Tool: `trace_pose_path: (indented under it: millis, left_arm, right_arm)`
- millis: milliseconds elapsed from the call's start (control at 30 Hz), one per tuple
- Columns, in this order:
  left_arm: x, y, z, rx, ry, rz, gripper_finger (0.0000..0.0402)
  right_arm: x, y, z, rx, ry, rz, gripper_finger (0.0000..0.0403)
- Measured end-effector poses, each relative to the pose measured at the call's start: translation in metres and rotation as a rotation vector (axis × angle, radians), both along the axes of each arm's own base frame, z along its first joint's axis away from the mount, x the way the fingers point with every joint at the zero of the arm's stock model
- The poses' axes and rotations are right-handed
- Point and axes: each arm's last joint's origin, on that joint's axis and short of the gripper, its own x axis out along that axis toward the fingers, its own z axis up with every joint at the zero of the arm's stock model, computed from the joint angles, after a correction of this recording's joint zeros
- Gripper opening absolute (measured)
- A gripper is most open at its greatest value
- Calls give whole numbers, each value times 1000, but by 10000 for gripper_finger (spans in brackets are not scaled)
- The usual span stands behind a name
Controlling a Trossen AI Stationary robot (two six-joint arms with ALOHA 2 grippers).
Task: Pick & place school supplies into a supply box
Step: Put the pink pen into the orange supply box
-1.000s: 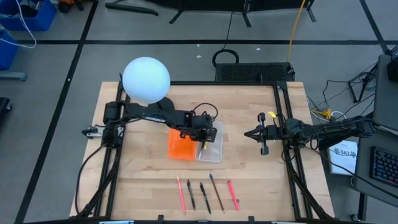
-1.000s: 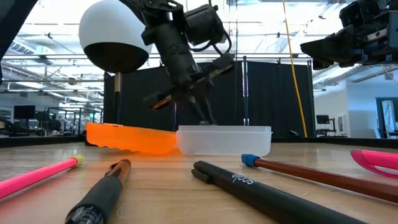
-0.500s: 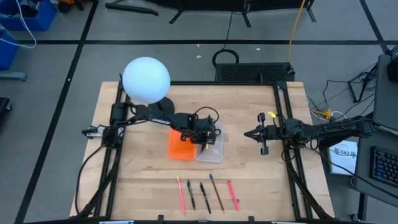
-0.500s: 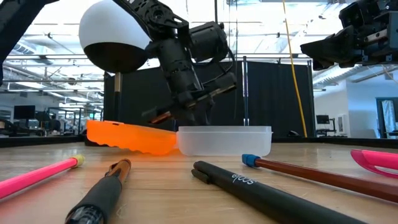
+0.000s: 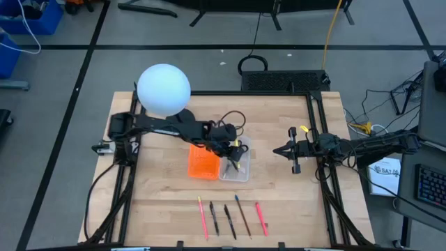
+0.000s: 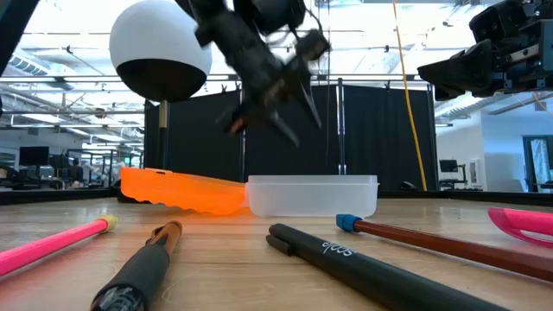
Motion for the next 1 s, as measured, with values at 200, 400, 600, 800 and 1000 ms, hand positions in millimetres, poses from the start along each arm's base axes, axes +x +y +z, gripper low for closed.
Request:
trace_pose_path:
  millis: [200, 400, 600, 800, 1000]
  left_arm:
    - [-42, -13, 68, 360, -96, -231, 176]
    - [-99, -39, 111, 712, -199, -571, 110]
    - [-158, -57, 104, 944, -329, -880, 10]
    - [-223, -39, 94, 1066, -407, -744, 5]
    - [-262, -33, 65, 1130, -630, -684, 4]
  right_arm:
    - [0, 0, -1, 0, 7, 1, 0]
    - [0, 0, 0, -8, 4, 1, 0]
    - [0, 0, 0, -45, -7, -1, 0]
    - [0, 0, 5, -53, -52, -2, 0]
    - [1, 0, 1, -20, -18, 0, 0]
